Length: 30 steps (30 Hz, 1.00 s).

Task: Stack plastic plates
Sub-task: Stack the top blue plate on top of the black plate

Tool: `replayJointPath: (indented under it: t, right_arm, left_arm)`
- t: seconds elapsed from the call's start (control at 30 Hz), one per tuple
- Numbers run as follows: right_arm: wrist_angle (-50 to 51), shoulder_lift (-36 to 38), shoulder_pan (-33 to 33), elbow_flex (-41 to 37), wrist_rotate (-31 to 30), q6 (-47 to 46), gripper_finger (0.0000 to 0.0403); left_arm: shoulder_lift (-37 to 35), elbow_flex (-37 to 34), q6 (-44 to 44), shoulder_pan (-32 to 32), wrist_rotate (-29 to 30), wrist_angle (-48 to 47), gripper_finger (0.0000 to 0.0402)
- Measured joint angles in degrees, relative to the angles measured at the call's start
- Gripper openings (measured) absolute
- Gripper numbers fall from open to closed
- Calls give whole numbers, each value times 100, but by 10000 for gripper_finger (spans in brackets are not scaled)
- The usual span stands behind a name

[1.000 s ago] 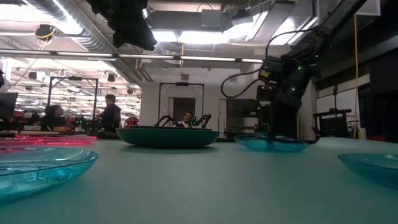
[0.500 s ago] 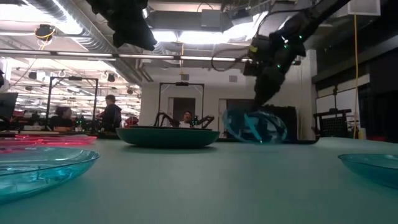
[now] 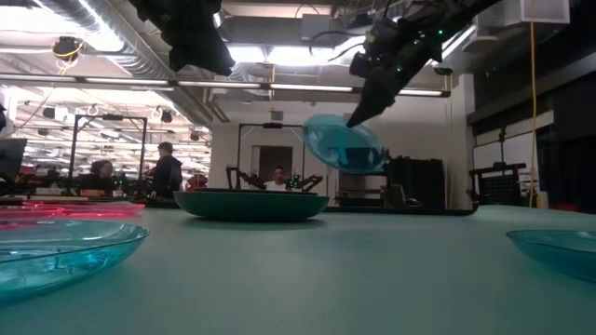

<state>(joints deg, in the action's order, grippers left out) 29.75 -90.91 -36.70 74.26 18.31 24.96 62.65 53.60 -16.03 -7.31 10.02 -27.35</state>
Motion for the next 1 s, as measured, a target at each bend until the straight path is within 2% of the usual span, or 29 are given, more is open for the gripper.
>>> replayJointPath:
  t: [0.2,0.53,1.0]
  right_arm:
    - [-378,-13,105,0,71,-246,0]
    - [-1285,-120,736,7,41,-347,0]
    - [-2474,-1191,1171,7,82,-975,0]
  left_arm:
    - [0,0,2,0,0,0,116]
    - [0,0,0,0,0,0,116]
    - [0,0,0,0,-2,1,116]
